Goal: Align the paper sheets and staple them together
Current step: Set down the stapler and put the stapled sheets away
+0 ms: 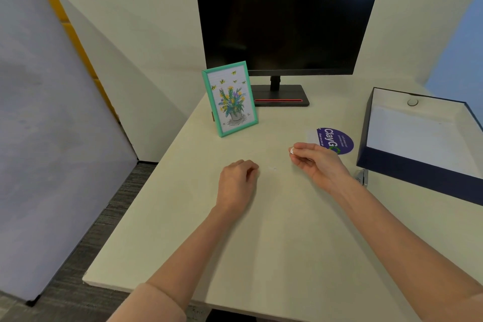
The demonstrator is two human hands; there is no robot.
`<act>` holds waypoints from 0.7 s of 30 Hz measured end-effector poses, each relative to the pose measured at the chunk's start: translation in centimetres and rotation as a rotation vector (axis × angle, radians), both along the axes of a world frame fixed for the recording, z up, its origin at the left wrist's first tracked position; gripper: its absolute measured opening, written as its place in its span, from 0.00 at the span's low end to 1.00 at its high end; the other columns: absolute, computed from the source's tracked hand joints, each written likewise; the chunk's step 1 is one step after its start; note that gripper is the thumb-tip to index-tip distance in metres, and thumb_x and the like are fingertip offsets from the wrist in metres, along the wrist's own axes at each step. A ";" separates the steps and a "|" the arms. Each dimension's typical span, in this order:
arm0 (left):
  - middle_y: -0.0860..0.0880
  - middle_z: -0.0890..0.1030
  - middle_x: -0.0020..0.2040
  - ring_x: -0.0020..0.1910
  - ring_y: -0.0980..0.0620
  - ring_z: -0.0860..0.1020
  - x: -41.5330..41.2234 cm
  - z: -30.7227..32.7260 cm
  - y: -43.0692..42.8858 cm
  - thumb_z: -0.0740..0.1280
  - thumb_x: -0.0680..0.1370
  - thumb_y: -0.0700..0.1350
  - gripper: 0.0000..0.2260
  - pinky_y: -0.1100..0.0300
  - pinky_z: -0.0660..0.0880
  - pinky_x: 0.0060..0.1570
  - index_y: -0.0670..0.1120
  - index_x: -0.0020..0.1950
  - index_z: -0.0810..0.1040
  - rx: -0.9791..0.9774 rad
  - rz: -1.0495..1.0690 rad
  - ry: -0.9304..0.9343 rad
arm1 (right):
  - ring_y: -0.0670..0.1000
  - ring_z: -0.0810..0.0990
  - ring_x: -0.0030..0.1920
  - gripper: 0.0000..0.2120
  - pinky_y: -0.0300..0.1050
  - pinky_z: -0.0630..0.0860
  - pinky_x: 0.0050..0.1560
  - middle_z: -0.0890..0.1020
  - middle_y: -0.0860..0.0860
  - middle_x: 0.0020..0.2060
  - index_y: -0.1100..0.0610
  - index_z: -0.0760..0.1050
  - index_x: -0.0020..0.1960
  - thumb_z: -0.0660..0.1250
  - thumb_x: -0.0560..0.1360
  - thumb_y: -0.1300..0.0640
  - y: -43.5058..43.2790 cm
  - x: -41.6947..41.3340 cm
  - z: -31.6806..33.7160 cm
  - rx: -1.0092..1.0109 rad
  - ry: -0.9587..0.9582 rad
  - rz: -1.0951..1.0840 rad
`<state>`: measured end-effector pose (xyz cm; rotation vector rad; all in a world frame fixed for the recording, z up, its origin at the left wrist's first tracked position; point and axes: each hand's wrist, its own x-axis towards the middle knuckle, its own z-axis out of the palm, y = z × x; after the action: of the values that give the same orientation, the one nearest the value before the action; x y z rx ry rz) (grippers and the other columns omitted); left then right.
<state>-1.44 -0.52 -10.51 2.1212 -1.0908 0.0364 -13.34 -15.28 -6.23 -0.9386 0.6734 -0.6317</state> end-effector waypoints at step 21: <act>0.41 0.74 0.56 0.53 0.40 0.72 -2.1 -0.3 -3.0 0.58 0.78 0.42 0.09 0.51 0.70 0.54 0.41 0.50 0.76 0.193 0.061 -0.034 | 0.51 0.81 0.43 0.06 0.37 0.81 0.43 0.81 0.58 0.40 0.64 0.77 0.44 0.66 0.72 0.74 -0.6 -0.8 0.2 0.018 -0.001 -0.017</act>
<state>-3.55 -3.52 -10.78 2.3335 -1.0868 -0.0049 -14.18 -15.92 -6.06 -0.9167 0.6853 -0.6401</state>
